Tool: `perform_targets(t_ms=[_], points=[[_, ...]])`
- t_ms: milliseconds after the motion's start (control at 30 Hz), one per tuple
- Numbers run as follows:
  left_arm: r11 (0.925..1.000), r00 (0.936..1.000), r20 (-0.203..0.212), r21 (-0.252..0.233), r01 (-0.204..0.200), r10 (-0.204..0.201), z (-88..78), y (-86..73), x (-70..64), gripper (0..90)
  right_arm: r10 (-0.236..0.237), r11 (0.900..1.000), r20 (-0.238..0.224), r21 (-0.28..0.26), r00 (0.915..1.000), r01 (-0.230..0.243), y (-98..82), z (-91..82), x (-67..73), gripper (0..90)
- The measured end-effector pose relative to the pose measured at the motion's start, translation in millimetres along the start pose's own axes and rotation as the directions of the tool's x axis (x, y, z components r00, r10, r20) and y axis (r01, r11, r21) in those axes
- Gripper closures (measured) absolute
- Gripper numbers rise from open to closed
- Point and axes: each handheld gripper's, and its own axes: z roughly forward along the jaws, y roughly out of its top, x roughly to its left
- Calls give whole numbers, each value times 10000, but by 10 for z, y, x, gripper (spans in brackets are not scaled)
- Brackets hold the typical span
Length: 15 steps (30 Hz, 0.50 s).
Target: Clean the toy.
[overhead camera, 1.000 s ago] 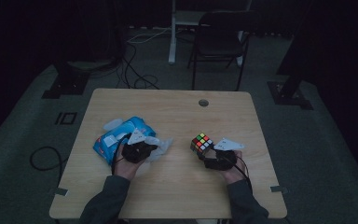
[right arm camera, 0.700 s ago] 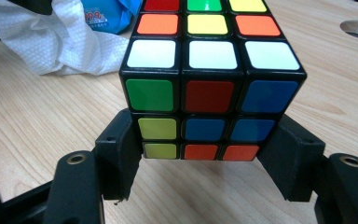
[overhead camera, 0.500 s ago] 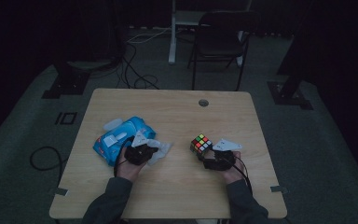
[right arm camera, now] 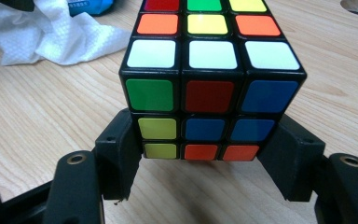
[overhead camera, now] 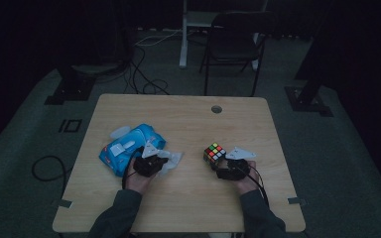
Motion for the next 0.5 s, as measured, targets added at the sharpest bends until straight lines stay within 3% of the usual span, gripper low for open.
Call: perform_targets(t_ms=[500], points=[[9997, 9994, -338, 211, 99, -92, 61, -88, 23, 853, 19, 9998, 205, 187, 9998, -23, -50, 29, -60, 350]])
